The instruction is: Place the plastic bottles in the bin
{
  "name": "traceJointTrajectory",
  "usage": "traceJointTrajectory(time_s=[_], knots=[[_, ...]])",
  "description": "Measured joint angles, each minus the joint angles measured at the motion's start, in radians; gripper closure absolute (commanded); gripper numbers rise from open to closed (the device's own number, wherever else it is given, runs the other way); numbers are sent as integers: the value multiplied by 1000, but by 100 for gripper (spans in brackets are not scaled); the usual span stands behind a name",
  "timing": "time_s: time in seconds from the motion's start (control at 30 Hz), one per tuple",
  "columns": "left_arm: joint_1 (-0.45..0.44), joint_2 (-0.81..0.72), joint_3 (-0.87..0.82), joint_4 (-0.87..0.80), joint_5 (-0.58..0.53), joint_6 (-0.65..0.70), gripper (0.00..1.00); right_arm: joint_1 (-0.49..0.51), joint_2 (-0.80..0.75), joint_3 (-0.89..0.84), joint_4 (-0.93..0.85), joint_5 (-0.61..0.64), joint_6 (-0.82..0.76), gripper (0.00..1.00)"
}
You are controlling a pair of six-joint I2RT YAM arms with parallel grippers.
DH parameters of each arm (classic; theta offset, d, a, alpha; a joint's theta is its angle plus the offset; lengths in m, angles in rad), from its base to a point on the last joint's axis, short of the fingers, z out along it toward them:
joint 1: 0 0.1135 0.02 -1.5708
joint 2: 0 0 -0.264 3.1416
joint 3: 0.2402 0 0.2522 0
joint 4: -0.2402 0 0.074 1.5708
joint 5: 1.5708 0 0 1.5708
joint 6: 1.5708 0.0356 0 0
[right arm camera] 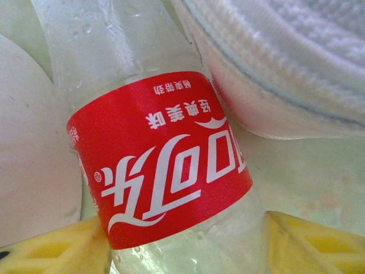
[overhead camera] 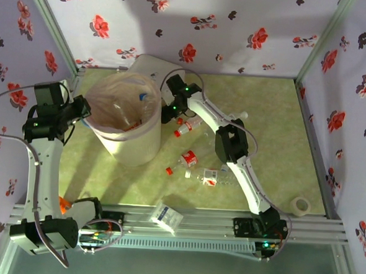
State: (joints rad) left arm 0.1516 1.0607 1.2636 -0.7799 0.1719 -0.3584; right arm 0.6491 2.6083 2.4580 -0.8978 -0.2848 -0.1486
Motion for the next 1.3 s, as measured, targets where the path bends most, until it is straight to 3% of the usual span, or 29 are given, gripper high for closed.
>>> traceJointTrajectory(time_s=[0.53,0.83,1.07,1.3], knots=[[17,-49,-4,-68,2,0,96,-10,-220,-137,19,-66,72,40],[15,-29,-4,-51,45,23,95,-131,-499,-314,80,-79,187,41],[-82,13,-2,8,50,37,96,-246,-637,-397,75,-21,214,41],[-188,66,23,42,48,48,96,-260,-794,-443,30,19,226,41]])
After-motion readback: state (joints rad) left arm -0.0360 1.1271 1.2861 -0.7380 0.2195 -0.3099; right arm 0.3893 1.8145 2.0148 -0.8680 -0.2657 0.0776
